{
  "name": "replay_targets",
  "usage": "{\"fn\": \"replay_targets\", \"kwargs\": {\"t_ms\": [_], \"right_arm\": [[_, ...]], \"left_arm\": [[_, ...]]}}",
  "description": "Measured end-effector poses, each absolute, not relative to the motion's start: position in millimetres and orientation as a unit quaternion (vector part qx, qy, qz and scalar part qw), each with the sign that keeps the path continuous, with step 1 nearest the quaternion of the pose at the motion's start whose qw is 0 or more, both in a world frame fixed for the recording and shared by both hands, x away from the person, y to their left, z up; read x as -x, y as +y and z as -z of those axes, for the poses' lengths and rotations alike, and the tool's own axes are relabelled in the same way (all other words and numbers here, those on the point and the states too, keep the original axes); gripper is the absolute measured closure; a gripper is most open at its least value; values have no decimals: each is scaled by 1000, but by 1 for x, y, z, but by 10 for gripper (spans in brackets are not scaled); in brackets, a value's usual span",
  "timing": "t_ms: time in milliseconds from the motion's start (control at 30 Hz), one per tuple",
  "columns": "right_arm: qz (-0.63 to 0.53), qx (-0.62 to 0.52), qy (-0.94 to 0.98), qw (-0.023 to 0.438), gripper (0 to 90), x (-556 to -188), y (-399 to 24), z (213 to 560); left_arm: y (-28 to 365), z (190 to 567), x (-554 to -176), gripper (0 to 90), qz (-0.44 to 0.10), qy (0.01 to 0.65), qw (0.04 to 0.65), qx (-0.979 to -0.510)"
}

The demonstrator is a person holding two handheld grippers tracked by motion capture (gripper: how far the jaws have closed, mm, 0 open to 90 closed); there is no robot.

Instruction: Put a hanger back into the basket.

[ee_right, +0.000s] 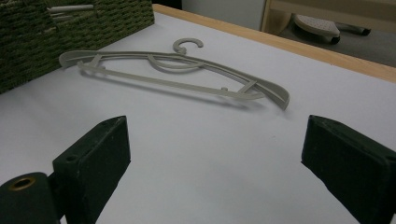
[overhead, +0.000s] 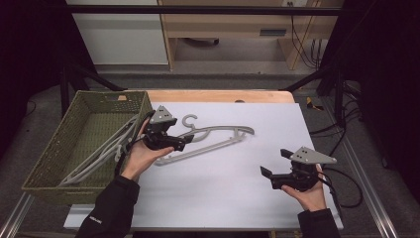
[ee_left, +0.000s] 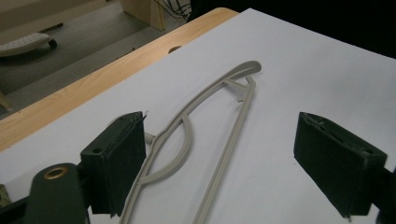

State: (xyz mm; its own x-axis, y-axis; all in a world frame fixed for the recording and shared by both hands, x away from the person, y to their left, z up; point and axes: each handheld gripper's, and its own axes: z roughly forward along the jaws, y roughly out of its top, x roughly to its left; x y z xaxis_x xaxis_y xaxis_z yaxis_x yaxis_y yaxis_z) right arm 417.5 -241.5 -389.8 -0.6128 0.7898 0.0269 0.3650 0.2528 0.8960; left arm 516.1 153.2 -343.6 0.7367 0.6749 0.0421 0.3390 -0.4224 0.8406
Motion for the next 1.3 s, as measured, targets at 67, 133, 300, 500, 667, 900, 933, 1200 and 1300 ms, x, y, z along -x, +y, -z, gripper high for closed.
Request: {"fn": "replay_targets", "kwargs": {"t_ms": [67,133,300,500,667,900,933,1200,1300], "right_arm": [[-479,-379,760,222,83,-418,-241,390],[-478,-379,760,223,83,-418,-241,390],[-480,-377,761,221,83,-418,-241,390],[-478,-377,763,217,84,-418,-240,392],[-476,-377,765,215,84,-419,-238,393],[-475,-377,766,215,85,-418,-238,393],[-475,-375,766,216,86,-419,-238,393],[-472,-375,768,214,87,-419,-237,394],[-472,-374,769,214,87,-419,-236,394]], "left_arm": [[150,350,-524,175,-192,317,425,-826],[148,352,-526,174,-193,319,420,-828],[135,377,-552,202,-175,336,385,-842],[138,407,-578,222,-168,353,340,-855],[147,427,-593,275,-162,384,322,-850],[155,447,-603,335,-163,398,296,-853],[155,451,-604,355,-165,397,292,-854],[160,464,-609,418,-153,408,282,-855],[159,463,-608,485,-145,408,286,-855]]}}
